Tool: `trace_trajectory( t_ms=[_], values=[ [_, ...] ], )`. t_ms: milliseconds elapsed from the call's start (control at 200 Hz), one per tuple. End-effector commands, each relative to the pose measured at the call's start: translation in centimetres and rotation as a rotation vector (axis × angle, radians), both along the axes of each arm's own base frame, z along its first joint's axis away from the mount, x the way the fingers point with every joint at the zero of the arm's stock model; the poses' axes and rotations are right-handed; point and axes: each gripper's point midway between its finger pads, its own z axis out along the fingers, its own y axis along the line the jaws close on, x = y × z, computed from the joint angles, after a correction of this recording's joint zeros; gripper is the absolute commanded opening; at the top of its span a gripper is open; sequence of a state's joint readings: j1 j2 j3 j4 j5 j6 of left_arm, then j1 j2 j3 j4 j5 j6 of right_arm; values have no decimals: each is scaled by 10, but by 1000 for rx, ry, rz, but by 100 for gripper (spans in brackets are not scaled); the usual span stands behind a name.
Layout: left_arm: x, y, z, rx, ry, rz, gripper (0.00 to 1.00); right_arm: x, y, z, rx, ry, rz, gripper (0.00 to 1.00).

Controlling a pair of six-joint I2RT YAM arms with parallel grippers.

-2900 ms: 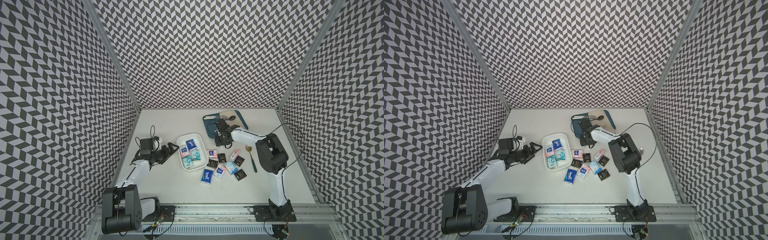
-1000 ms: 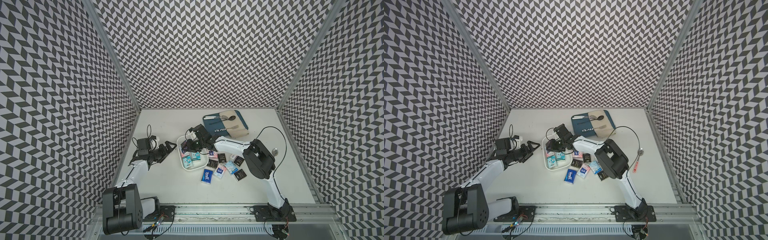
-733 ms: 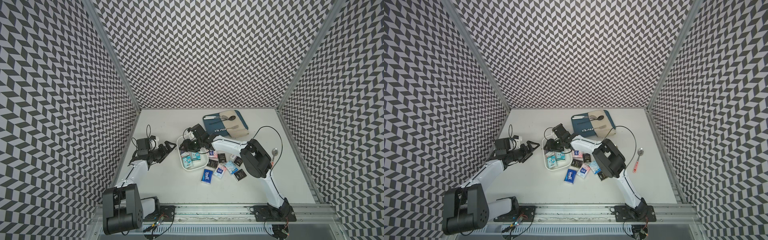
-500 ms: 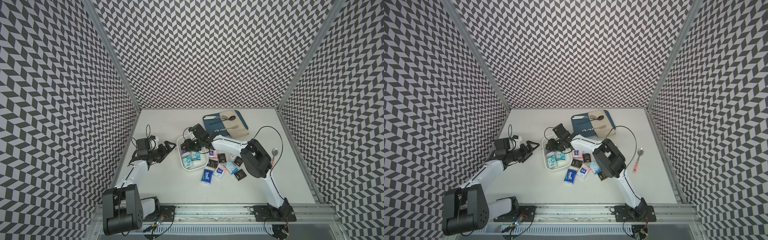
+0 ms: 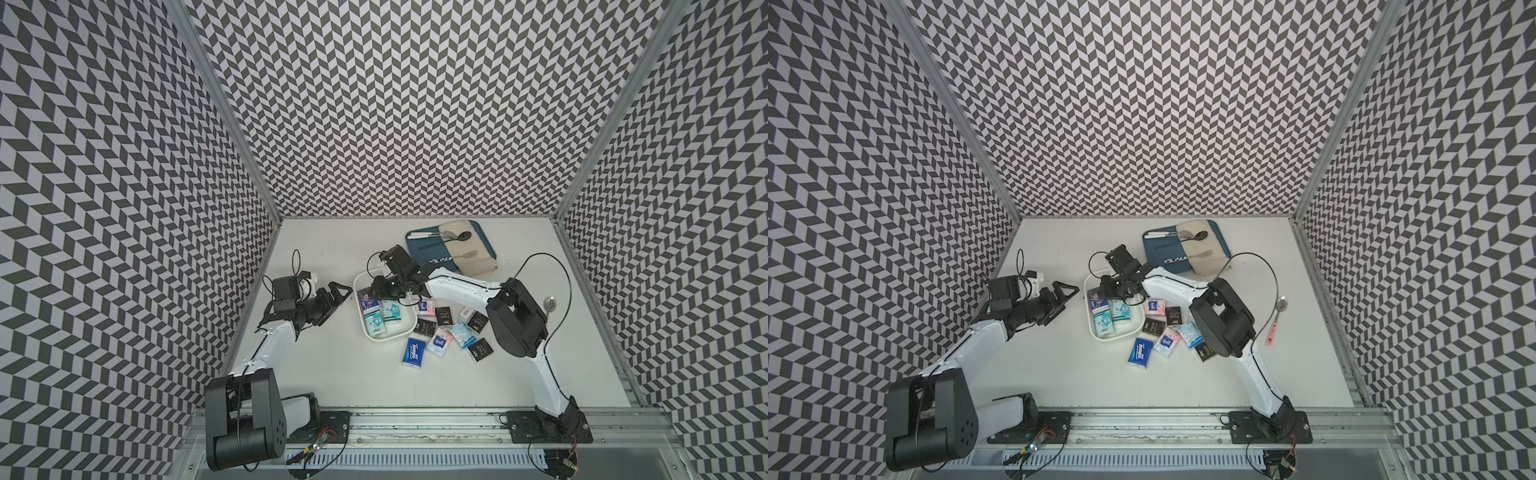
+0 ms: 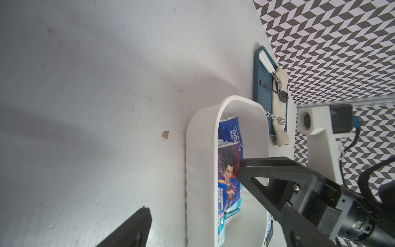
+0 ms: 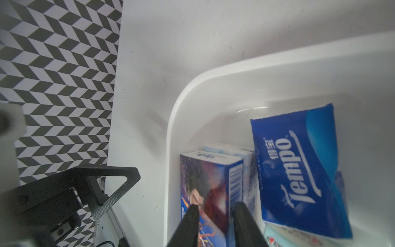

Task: Put the pocket tissues into the storage box
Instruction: Place the pocket tissues in the storage box.

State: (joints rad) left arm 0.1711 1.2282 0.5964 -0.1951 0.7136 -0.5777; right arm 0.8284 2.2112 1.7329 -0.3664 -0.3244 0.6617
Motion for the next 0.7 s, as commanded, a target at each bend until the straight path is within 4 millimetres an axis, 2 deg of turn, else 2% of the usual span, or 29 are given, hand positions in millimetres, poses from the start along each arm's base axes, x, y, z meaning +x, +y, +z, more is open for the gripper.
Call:
trace_trajectory(
  t_ms=[0, 120, 205, 310, 401, 461, 521, 696],
  values=[
    [-1, -1, 6, -8, -23, -7, 99, 7, 14, 22, 64, -43, 8, 27],
    [-1, -1, 7, -8, -25, -7, 99, 13, 17, 21, 62, -47, 5, 28],
    [-1, -1, 7, -10, -22, -8, 99, 15, 17, 29, 69, -65, 11, 31],
    [0, -1, 7, -9, -25, -8, 99, 17, 10, 52, 80, -116, 8, 39],
    [-1, -1, 6, -10, -22, -11, 99, 19, -5, 73, 84, -169, 10, 44],
    [-2, -2, 5, -12, -19, -14, 99, 20, -18, 84, 75, -191, 16, 47],
    [-2, -3, 5, -19, -15, -18, 99, 20, -35, 85, 37, -197, 19, 49],
    [-3, -7, 5, -18, -10, -30, 100, 20, -112, 74, -129, -155, -97, 62]
  ],
)
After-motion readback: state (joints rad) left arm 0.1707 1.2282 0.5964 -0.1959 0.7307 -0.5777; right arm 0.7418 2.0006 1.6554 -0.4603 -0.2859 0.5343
